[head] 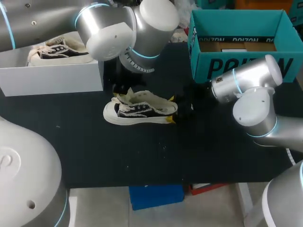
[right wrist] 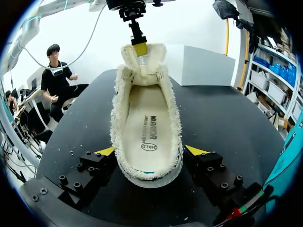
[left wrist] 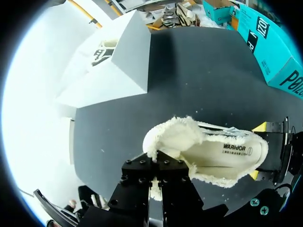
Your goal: Take the shoe out of the shoebox, open the shoe tongue, remove and reinsert the insole, then place the shoe into the shoebox
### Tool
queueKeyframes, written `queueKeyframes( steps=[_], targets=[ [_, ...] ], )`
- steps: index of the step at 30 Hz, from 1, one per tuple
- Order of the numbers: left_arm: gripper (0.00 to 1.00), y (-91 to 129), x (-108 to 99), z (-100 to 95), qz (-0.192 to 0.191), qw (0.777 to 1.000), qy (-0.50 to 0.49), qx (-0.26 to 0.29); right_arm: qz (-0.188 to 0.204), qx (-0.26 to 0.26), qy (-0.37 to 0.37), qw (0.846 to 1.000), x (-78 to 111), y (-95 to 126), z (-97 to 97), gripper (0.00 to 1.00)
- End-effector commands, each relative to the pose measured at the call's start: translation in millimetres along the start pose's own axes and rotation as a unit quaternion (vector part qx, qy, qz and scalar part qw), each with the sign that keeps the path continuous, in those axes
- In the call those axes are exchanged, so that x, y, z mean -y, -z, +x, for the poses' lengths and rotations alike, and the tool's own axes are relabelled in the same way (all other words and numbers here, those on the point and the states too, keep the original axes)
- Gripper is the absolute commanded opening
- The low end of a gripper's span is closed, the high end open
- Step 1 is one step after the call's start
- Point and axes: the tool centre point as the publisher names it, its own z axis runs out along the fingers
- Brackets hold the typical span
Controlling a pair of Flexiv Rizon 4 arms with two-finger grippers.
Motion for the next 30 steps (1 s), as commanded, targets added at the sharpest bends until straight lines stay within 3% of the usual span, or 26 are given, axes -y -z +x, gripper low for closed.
queueKeyframes(
  steps=[1,3,5,21,30],
  targets=[
    [0.28,-7.4,-2.9,-8.3,-0.006,1.000,0.003,-0.005,0.002,0.001,-0.001,1.000,1.2,-0.1,-0.1,0.00],
    [0.32,-10.0,-3.6,-10.9,-0.010,1.000,0.005,-0.003,0.002,0.001,-0.001,1.000,1.2,-0.1,-0.1,0.00],
    [0.46,-12.1,-4.7,-13.7,-0.014,1.000,0.008,0.000,0.002,0.001,-0.001,1.000,1.2,-0.1,-0.1,0.00],
    [0.41,-18.4,-8.8,-22.8,-0.022,1.000,0.013,0.015,0.002,0.001,-0.001,1.000,1.2,-0.1,-0.1,0.00],
    [0.44,-29.9,-13.5,-30.8,-0.038,0.999,0.018,0.030,0.002,0.001,-0.001,1.000,1.2,-0.1,-0.1,0.00]
  ],
)
